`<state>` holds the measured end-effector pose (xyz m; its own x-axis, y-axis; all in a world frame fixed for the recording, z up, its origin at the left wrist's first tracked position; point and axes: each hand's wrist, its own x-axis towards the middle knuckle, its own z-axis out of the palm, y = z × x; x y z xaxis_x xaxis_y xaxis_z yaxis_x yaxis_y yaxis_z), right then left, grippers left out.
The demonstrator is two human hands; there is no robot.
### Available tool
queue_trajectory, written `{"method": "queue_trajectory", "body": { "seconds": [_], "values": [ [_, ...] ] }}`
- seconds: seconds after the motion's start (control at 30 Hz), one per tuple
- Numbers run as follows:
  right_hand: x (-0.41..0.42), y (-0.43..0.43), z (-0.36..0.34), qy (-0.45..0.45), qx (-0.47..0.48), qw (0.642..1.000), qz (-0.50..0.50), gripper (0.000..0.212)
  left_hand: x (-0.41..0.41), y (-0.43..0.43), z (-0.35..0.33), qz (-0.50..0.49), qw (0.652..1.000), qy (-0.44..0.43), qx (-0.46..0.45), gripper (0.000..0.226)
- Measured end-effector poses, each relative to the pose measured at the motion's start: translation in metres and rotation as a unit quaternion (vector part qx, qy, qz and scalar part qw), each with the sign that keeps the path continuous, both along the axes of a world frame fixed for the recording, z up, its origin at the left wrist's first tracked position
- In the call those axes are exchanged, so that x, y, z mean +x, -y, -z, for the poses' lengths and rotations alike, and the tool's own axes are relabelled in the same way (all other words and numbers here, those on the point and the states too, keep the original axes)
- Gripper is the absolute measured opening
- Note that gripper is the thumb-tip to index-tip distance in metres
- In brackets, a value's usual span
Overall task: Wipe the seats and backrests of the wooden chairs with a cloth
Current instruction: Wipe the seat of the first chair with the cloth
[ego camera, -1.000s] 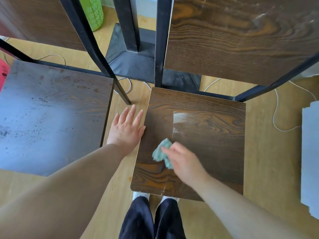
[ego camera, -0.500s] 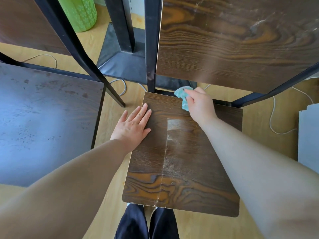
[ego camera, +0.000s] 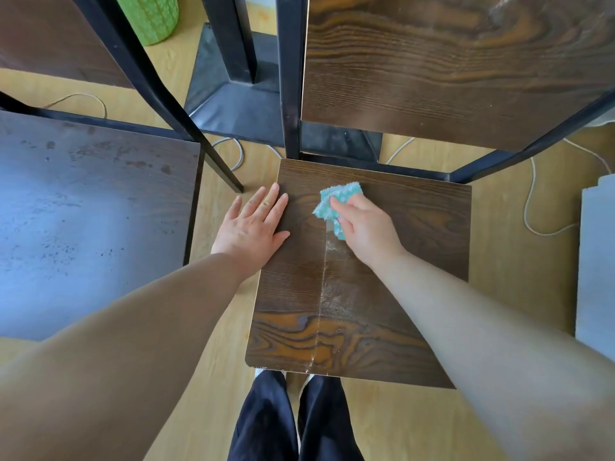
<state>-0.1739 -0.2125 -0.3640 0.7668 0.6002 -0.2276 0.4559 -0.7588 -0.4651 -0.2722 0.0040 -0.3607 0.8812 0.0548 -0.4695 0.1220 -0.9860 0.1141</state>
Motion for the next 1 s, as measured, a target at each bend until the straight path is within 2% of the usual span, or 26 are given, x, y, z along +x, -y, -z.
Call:
{"method": "queue_trajectory", "body": {
  "seconds": [0.33, 0.6, 0.77, 0.87, 0.93, 0.97, 1.0],
  "values": [
    [-0.108, 0.022, 0.002, -0.013, 0.028, 0.996, -0.081, 0.042, -0.028, 0.007, 0.000, 0.013, 1.000, -0.006, 0.005, 0.066],
    [-0.193, 0.048, 0.006, -0.052, 0.014, 0.986, -0.159, 0.065, -0.041, 0.022, 0.003, 0.018, 1.000, 0.007, 0.013, 0.066],
    [-0.231, 0.063, 0.005, -0.084, 0.039, 0.981, -0.172, 0.060, -0.041, 0.022, -0.003, 0.017, 1.000, 0.011, 0.014, 0.065],
    [-0.223, 0.066, -0.005, -0.092, 0.040, 0.984, -0.150, 0.054, -0.037, 0.022, -0.005, 0.007, 1.000, 0.015, 0.014, 0.065],
    [-0.201, 0.063, -0.016, -0.093, 0.037, 0.993, -0.056, 0.021, -0.033, 0.023, -0.004, 0.000, 1.000, 0.017, 0.013, 0.065],
    [-0.187, 0.063, -0.014, -0.104, 0.053, 0.993, -0.006, 0.013, -0.030, 0.023, -0.003, -0.002, 1.000, 0.018, 0.013, 0.065],
    [-0.168, 0.065, -0.017, -0.074, 0.050, 0.996, 0.026, 0.024, -0.028, 0.023, -0.002, -0.003, 1.000, 0.018, 0.013, 0.065]
  ]
}}
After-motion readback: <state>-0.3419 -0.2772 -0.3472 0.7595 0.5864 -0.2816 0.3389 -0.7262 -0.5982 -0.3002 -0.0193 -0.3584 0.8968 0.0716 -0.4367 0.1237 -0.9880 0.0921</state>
